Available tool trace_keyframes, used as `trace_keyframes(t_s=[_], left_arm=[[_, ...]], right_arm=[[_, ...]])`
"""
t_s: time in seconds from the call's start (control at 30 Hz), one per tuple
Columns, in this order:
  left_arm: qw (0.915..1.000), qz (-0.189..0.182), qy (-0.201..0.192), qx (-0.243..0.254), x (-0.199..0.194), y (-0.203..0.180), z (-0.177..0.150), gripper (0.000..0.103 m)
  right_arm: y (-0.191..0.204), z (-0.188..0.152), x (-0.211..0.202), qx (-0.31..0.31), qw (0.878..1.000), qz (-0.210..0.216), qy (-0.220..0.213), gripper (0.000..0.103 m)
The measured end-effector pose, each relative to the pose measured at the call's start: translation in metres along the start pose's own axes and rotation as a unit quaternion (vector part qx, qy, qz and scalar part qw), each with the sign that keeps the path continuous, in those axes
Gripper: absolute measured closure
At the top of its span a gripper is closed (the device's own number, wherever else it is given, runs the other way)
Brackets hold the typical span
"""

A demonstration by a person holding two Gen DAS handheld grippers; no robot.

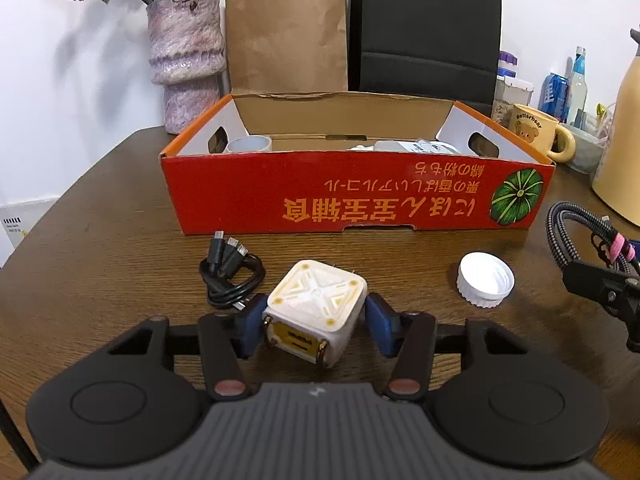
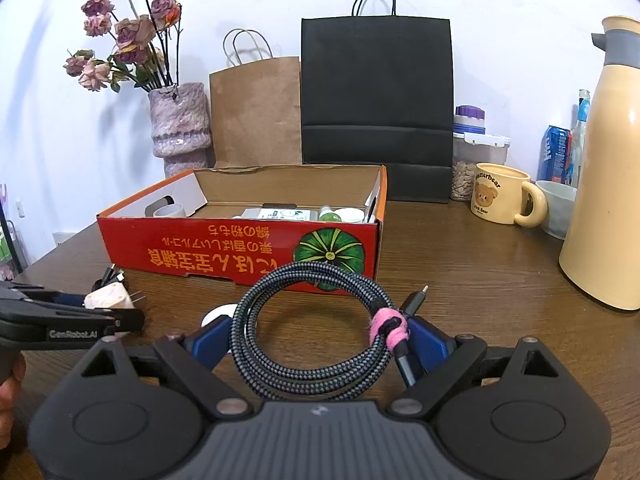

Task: Organize rigid objects
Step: 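Grasp the white cube adapter with the left tool while the right tool grasps the braided cable, then carry the adapter and braided cable over the red box with both tools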

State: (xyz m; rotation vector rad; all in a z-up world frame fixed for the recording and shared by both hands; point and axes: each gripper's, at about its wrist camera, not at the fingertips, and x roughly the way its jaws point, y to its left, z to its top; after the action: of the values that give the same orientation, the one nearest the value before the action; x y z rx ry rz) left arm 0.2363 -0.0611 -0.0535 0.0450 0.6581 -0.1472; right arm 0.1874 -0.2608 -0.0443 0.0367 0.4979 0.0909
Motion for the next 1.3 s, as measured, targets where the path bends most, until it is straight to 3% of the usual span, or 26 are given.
trace_keyframes(t_s=[0.67,1.3], left_arm=[[0.9998,0.01,-0.016,0.002,-0.012,-0.003,0.0,0.049],[0.997,0.018,-0.074,-0.01,-0.048,-0.01,0.004,0.05]], right_arm=[[0.0,-0.002,-0.007,0.003,1.0,-0.003,-0.011,0.01],[0.013,-0.001,-0.019,0.002,1.0,0.002,-0.031,0.01]])
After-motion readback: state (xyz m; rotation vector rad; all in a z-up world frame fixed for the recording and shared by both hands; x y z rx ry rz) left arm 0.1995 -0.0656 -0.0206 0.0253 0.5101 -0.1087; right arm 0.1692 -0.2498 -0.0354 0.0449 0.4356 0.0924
